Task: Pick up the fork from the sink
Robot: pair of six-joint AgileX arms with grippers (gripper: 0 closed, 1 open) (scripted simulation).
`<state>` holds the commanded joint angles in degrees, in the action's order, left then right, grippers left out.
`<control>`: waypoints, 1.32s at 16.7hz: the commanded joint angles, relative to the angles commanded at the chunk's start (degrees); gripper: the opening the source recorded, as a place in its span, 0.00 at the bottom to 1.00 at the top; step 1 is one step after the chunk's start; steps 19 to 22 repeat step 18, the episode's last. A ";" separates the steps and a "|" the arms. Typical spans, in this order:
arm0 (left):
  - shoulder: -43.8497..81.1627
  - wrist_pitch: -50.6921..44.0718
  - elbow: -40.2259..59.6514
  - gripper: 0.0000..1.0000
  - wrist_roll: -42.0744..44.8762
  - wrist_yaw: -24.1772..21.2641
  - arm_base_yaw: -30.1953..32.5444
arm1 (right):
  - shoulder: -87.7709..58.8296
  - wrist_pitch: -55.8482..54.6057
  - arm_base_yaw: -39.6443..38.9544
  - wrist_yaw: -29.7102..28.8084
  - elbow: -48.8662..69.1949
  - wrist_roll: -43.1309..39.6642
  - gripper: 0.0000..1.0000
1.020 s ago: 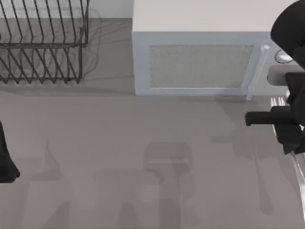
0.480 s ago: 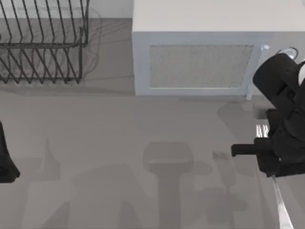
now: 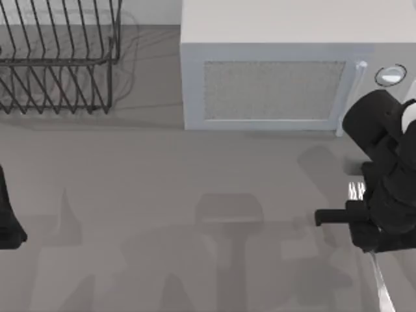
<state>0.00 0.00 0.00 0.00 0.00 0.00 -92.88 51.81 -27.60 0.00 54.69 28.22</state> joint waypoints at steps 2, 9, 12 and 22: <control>0.00 0.00 0.00 1.00 0.00 0.00 0.00 | 0.00 0.00 0.00 0.00 0.00 0.00 0.23; 0.00 0.00 0.00 1.00 0.00 0.00 0.00 | 0.00 0.00 0.00 0.00 0.00 0.00 0.75; 0.00 0.00 0.00 1.00 0.00 0.00 0.00 | 0.00 0.00 0.00 0.00 0.00 0.00 0.98; 0.00 0.00 0.00 1.00 0.00 0.00 0.00 | 0.00 0.00 0.00 0.00 0.00 0.00 1.00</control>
